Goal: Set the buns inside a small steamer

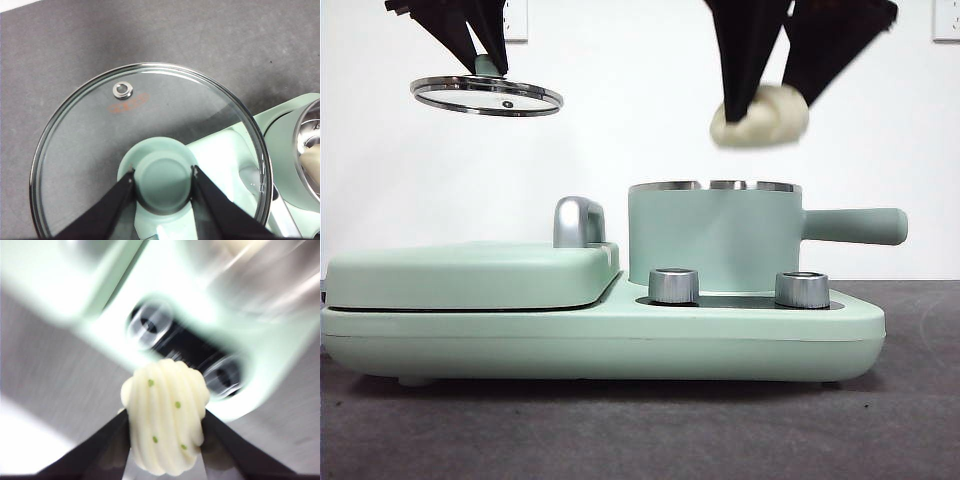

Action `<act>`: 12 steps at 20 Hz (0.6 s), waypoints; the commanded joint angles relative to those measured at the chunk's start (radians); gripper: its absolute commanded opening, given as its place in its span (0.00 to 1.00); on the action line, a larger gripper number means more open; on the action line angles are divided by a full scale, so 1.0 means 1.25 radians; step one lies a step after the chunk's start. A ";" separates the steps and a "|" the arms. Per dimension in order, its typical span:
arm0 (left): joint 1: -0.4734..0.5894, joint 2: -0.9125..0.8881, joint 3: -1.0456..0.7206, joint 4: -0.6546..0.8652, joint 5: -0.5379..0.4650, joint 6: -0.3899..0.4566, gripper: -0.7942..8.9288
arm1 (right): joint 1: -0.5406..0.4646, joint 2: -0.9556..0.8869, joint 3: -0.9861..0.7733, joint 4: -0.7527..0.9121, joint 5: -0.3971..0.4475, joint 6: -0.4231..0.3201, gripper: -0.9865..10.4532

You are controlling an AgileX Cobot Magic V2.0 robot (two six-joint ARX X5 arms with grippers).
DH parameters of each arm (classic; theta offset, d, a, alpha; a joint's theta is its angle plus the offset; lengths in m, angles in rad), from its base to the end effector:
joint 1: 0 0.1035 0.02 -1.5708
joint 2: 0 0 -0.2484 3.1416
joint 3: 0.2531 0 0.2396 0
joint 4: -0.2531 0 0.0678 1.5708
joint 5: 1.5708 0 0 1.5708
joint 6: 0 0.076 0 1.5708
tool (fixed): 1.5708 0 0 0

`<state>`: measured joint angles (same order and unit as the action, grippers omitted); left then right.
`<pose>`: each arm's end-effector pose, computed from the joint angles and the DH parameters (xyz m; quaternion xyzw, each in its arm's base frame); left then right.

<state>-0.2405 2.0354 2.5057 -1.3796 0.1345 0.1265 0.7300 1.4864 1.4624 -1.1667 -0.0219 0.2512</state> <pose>0.3849 -0.1049 0.3712 0.0790 0.4271 -0.1949 0.8794 0.2118 0.1918 0.2719 -0.0964 0.5599 0.2357 0.7884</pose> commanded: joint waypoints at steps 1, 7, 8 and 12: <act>-0.005 -0.006 0.027 0.019 0.007 -0.006 0.10 | -0.063 0.077 0.129 -0.021 0.003 -0.089 0.25; -0.017 -0.006 0.027 0.019 0.007 -0.006 0.10 | -0.168 0.266 0.335 -0.036 0.003 -0.160 0.25; -0.021 -0.006 0.027 0.019 0.007 -0.006 0.10 | -0.173 0.287 0.341 -0.033 0.003 -0.165 0.25; -0.031 -0.006 0.027 0.019 0.007 -0.005 0.10 | -0.179 0.347 0.342 -0.035 0.064 -0.183 0.25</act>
<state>-0.2737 2.0354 2.5057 -1.3796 0.1352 0.1268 0.5018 1.9049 1.8637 -1.2148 0.0551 0.0402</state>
